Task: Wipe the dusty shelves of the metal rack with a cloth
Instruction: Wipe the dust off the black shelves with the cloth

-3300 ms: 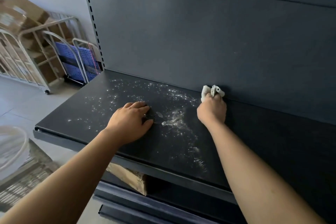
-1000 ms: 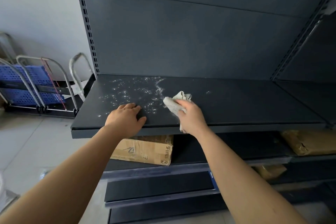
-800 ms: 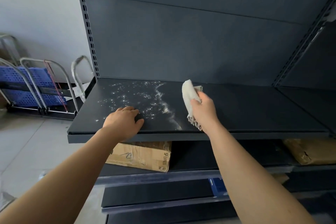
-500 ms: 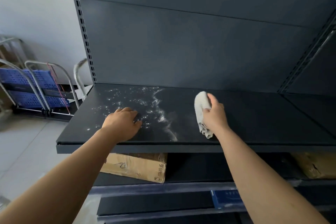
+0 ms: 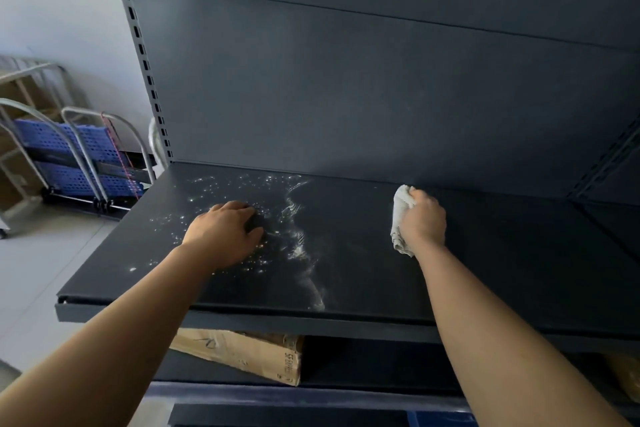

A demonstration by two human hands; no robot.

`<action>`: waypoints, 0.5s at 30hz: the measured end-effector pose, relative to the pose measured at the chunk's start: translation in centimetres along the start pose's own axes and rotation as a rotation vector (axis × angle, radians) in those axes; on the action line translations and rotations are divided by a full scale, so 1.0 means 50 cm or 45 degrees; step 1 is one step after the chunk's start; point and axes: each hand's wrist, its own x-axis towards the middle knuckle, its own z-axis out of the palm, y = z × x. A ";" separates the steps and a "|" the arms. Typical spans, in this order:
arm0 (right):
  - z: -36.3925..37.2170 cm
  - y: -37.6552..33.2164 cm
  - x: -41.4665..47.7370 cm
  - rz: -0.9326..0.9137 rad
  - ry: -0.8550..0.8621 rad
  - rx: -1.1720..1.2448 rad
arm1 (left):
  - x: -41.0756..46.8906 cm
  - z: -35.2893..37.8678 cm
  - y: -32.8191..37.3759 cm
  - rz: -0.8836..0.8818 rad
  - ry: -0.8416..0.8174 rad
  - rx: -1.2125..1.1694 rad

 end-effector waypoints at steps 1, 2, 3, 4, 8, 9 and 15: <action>0.018 -0.023 -0.002 -0.039 -0.035 -0.006 | 0.003 0.002 -0.001 -0.008 0.009 -0.005; 0.040 -0.047 -0.009 -0.109 -0.075 -0.019 | 0.006 0.004 0.000 -0.016 0.017 -0.008; 0.063 -0.073 -0.022 -0.208 -0.138 -0.040 | 0.008 0.005 0.000 -0.022 0.025 -0.009; 0.083 -0.100 -0.039 -0.323 -0.217 -0.049 | 0.009 0.007 0.001 -0.026 0.031 -0.008; 0.122 -0.165 -0.074 -0.648 -0.477 0.007 | 0.007 0.011 -0.003 -0.021 0.042 -0.011; 0.118 -0.158 -0.060 -0.646 -0.408 -0.031 | 0.006 0.011 -0.005 -0.018 0.044 -0.014; 0.091 -0.075 0.053 -0.107 -0.177 -0.214 | -0.003 0.001 -0.041 -0.089 0.062 0.000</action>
